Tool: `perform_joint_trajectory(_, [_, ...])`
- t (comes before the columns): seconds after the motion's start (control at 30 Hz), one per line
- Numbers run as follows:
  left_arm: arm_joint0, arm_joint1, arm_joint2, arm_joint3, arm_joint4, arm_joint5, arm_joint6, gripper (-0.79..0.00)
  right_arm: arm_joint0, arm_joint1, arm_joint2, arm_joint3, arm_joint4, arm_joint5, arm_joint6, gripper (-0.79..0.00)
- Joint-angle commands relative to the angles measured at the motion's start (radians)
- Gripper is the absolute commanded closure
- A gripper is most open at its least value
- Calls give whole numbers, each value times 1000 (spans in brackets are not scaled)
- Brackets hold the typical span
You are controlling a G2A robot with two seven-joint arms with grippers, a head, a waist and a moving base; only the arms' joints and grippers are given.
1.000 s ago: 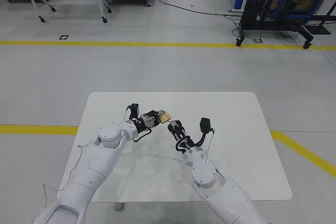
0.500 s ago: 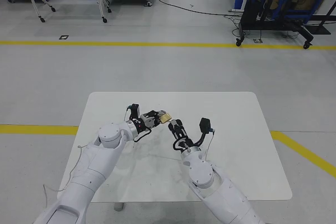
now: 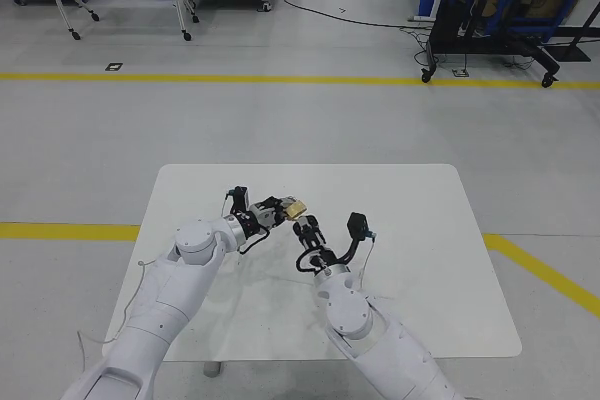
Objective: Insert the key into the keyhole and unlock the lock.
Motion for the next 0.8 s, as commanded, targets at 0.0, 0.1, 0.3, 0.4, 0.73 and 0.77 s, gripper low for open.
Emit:
perform_joint_trajectory(0.0, [1,0,-3,0,-4,5,5,0,-5,-1,5,-3,-9,-17,-10,0])
perform_joint_trajectory(0.1, [0,0,-1,2,7,20,7,0,-16,-1,13,-6,-35,-53,-13,0])
perform_joint_trajectory(0.3, [-3,-1,2,4,13,33,-11,0,-33,3,48,-7,-69,-108,-1,0])
perform_joint_trajectory(0.4, [-3,-1,0,5,7,32,-27,0,-41,6,64,-9,-106,-130,-5,0])
perform_joint_trajectory(0.73, [-8,-3,-4,21,-33,54,-88,0,-39,19,93,62,-322,-272,5,0])
perform_joint_trajectory(0.77, [-7,-3,-4,21,-35,55,-89,0,-38,19,96,69,-332,-277,5,0])
